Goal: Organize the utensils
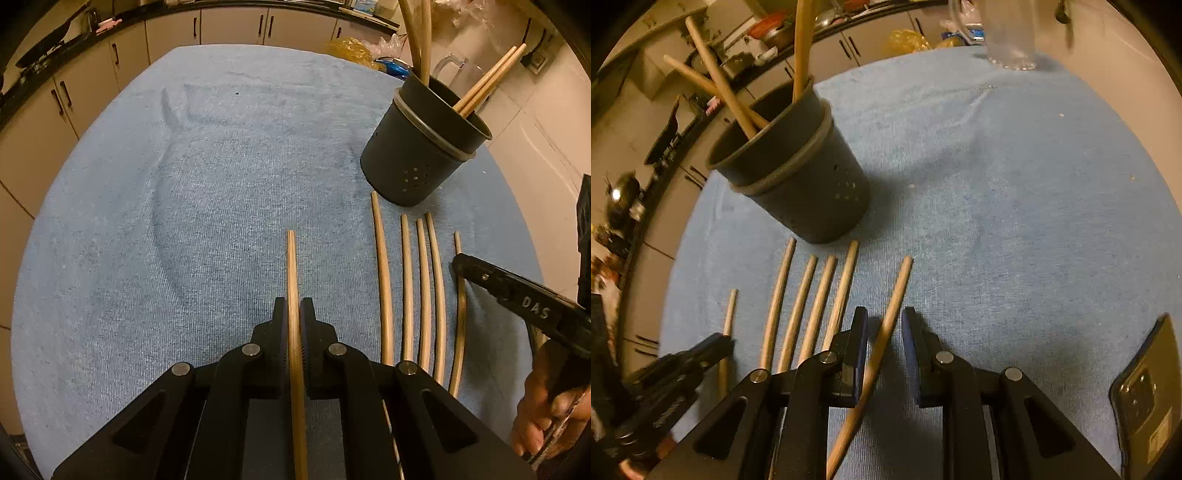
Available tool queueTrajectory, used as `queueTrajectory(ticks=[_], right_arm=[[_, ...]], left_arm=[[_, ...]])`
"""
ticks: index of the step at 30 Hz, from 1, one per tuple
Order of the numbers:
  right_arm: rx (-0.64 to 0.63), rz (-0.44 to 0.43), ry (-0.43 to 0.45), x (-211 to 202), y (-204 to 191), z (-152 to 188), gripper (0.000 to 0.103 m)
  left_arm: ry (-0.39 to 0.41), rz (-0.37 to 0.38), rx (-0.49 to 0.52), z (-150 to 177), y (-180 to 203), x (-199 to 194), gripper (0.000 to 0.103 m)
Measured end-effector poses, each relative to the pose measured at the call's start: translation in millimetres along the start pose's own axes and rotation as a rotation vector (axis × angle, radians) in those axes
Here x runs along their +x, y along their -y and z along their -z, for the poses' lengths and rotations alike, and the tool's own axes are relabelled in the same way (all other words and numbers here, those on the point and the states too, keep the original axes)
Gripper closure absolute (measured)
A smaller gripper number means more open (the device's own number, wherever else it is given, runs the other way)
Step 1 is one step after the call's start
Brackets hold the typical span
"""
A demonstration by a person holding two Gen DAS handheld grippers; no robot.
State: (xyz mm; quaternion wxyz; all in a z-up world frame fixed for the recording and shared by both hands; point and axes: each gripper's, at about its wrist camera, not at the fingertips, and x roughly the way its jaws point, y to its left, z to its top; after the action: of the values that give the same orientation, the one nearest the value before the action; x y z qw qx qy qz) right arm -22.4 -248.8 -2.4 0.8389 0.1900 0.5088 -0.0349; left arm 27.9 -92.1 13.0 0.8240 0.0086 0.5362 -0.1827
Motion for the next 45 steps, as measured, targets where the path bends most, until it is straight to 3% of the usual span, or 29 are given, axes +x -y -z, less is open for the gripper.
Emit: queueTrajectory(ticks=[1, 2, 4, 9, 19, 26, 30, 33, 37, 45], right_arm=[[-0.012, 0.017, 0.003, 0, -3, 0, 0.084], [-0.022, 0.034, 0.006, 1, -6, 1, 0.092], [-0.045, 0.048, 0.013, 2, -9, 2, 0.093], [0.008, -0.061, 0.036, -11, 1, 9, 0.096], [-0.010, -0.254, 0.338, -101, -6, 28, 0.096], [-0.060, -0.290, 0.504, -146, -12, 49, 0.097], [-0.049, -0.264, 0.402, -133, -9, 39, 0.097], [-0.010, -0.233, 0.201, -96, -2, 28, 0.079], [0.018, -0.146, 0.017, -46, 5, 20, 0.078], [0.001, -0.073, -0.026, -27, -9, 12, 0.083]], left_arm=[[0.003, -0.003, 0.004, 0, 1, 0, 0.096], [0.006, -0.006, 0.008, 2, 2, -2, 0.097], [0.013, -0.011, 0.012, 3, 3, -1, 0.097], [0.066, 0.031, 0.000, 8, 2, -17, 0.097], [0.299, 0.074, 0.011, 0, 15, -89, 0.097], [0.372, 0.081, 0.044, 3, 27, -120, 0.097], [0.350, 0.082, 0.047, 10, 26, -122, 0.097], [0.333, 0.085, 0.035, 12, 23, -119, 0.097], [0.327, 0.091, 0.023, 13, 18, -117, 0.097], [0.321, 0.113, 0.024, 13, 11, -115, 0.097]])
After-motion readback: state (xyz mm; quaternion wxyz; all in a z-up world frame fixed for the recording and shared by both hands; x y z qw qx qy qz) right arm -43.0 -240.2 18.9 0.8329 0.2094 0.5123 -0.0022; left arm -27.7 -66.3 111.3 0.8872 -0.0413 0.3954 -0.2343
